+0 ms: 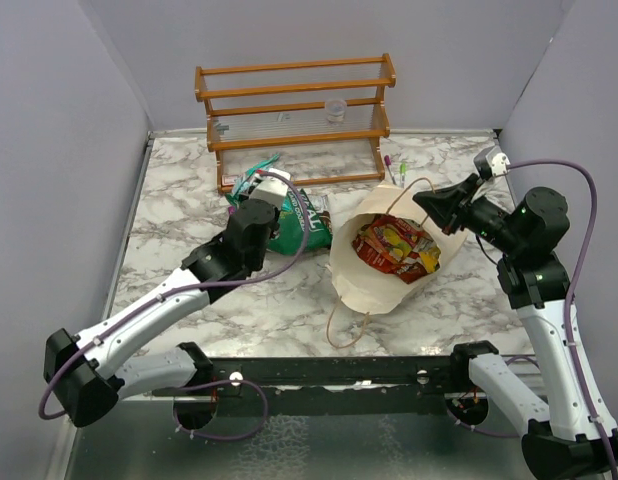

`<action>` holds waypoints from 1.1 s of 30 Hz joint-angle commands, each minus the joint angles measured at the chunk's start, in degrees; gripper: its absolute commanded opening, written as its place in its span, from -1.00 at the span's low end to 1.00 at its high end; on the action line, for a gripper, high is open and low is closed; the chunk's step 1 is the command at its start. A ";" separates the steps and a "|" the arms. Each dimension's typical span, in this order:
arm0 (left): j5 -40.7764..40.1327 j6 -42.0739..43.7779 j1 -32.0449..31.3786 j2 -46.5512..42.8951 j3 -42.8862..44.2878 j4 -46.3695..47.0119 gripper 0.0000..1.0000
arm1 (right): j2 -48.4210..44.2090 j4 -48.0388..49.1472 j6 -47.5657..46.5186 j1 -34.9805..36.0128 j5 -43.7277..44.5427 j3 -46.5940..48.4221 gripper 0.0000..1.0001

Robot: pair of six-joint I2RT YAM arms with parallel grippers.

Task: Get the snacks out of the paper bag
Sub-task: Place the snack at the center of the board.

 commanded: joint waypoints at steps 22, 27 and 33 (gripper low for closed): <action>16.39 -10.49 21.63 24.79 3.61 -6.42 -1.00 | -1.03 1.45 -0.72 0.20 1.11 -1.52 -0.97; 19.35 -10.31 22.07 27.21 3.92 -8.38 -0.87 | -1.10 0.45 -1.19 0.20 1.81 -0.51 -0.96; 20.38 -9.49 22.12 25.94 4.33 -9.02 -0.60 | -1.66 0.64 -0.79 0.20 1.90 -1.35 -0.97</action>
